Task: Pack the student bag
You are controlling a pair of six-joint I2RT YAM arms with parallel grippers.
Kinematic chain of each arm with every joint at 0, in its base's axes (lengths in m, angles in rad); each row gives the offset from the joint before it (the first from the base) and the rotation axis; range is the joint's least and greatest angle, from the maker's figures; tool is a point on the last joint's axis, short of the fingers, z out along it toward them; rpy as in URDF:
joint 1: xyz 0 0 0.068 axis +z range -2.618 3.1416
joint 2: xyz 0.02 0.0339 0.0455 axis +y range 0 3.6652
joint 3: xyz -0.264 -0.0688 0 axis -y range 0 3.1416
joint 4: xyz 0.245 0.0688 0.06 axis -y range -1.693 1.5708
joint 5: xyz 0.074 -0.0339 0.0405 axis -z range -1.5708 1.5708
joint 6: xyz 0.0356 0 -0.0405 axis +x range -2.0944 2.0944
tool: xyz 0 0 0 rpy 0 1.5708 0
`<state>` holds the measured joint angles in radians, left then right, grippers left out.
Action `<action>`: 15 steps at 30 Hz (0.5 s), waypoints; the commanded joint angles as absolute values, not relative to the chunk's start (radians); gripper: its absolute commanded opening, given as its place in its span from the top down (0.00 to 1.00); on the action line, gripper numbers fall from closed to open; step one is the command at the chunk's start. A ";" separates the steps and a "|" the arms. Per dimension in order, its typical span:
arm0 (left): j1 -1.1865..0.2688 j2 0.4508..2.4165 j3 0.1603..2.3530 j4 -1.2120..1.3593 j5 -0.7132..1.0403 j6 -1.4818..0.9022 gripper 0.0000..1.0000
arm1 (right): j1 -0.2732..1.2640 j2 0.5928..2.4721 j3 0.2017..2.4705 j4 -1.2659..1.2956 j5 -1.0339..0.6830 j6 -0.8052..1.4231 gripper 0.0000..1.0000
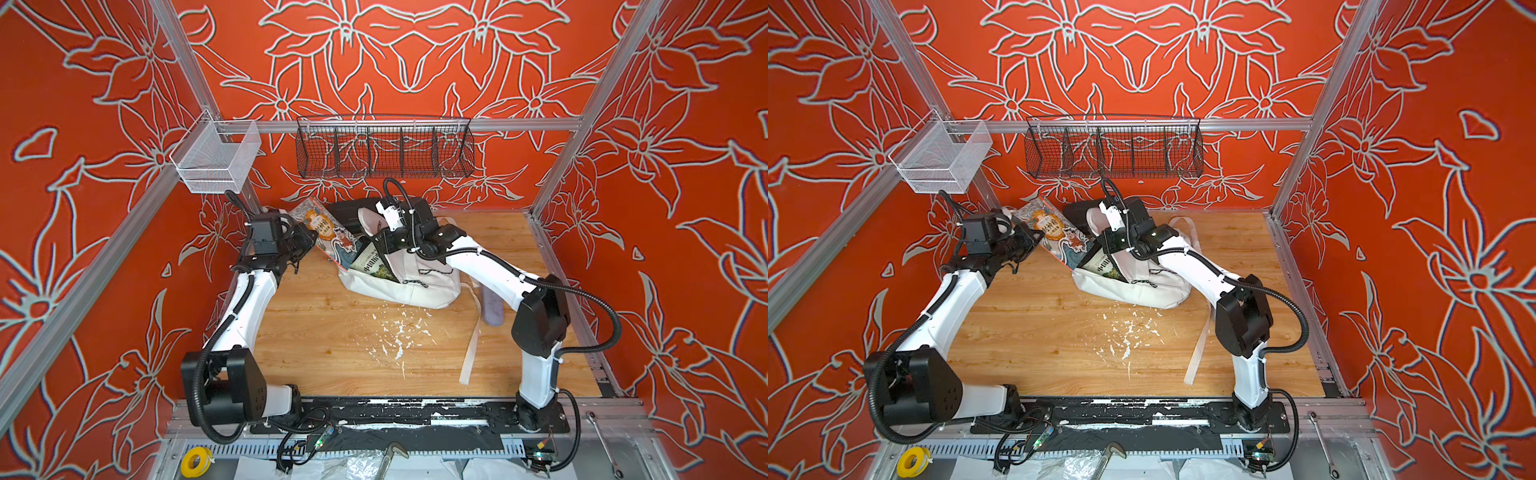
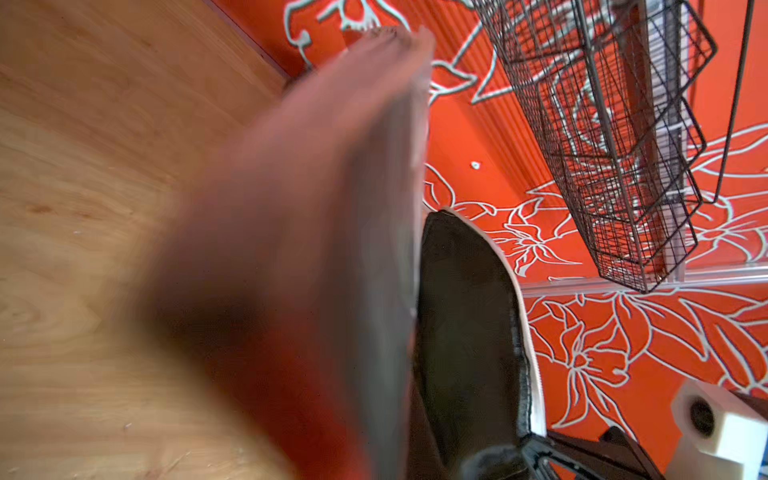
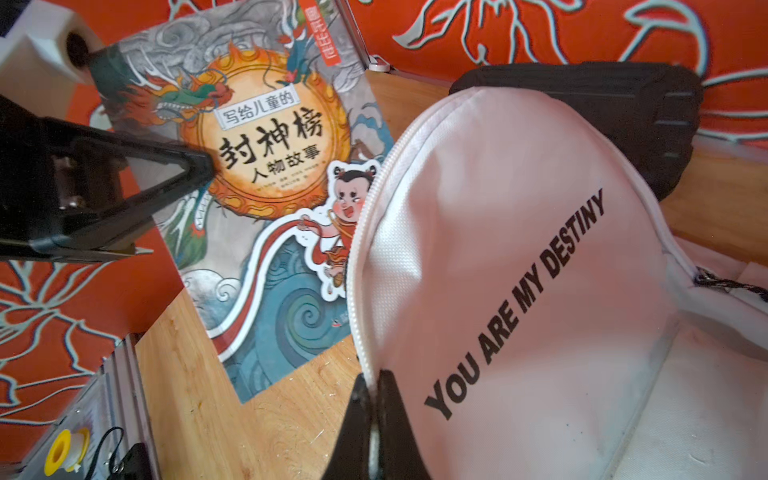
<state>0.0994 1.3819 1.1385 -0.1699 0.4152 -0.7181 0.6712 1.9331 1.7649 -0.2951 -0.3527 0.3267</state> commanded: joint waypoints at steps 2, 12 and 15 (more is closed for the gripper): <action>0.042 1.428 1.135 -0.029 0.378 -0.760 1.00 | 0.681 1.871 1.721 -0.179 -0.410 0.401 1.00; -0.052 1.579 1.067 0.260 0.351 -0.784 1.00 | 0.680 1.812 1.568 0.010 -0.468 0.525 1.00; -0.089 1.619 1.060 0.339 0.328 -0.805 1.00 | 0.678 1.817 1.544 0.077 -0.485 0.583 1.00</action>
